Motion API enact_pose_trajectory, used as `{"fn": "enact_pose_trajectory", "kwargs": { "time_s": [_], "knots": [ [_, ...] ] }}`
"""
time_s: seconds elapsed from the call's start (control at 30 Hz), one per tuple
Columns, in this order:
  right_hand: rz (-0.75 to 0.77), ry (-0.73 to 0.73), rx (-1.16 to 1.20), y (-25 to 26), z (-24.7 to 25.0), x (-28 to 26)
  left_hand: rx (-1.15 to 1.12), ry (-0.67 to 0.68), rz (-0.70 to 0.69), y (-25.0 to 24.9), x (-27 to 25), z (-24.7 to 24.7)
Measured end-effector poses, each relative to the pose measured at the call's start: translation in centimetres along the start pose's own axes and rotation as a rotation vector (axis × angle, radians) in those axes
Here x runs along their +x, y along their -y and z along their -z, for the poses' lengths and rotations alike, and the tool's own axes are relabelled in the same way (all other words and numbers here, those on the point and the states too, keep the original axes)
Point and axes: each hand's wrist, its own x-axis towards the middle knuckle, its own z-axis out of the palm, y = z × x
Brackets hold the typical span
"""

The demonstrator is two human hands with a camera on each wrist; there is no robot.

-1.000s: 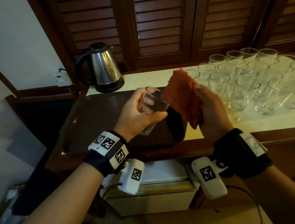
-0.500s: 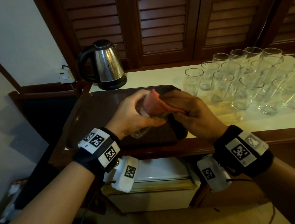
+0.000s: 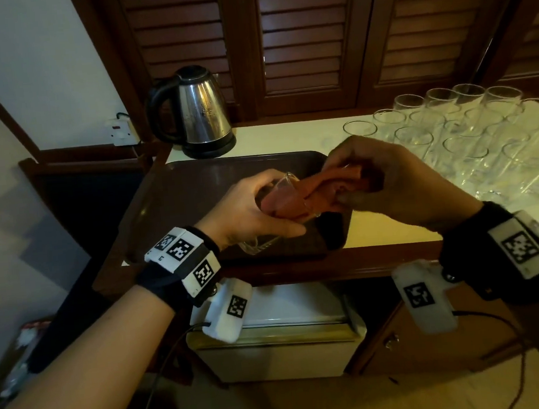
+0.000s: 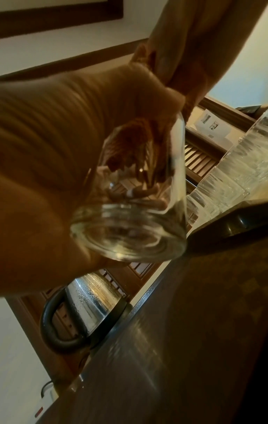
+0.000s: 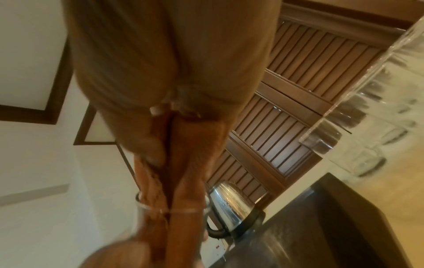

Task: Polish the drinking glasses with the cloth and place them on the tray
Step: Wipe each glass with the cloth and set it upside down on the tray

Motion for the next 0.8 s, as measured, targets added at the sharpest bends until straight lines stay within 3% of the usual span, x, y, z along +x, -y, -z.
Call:
{"fn": "enact_pose_trajectory", "kwargs": {
  "time_s": [0.1, 0.2, 0.37, 0.57, 0.63, 0.8],
  "knots": [
    [0.033, -0.191, 0.093, -0.7, -1.4, -0.4, -0.048, 0.003, -0.01, -0.2, 0.3, -0.2],
    [0.105, -0.233, -0.035, -1.7, -3.5, -0.4, -0.063, 0.031, 0.004, -0.5, 0.5, 0.0],
    [-0.034, -0.096, 0.175, -2.6, -5.2, -0.4, 0.009, 0.117, 0.031, -0.7, 0.4, 0.2],
    [0.064, 0.086, -0.04, -2.3, -4.6, -0.8, -0.071, 0.083, 0.036, -0.7, 0.2, 0.8],
    [0.085, 0.125, 0.03, -2.3, -4.6, -0.3, -0.097, 0.068, 0.025, -0.7, 0.2, 0.8],
    [-0.023, 0.152, 0.114, -3.0, -5.5, 0.8, -0.101, 0.062, 0.018, -0.9, 0.7, 0.9]
  ]
}}
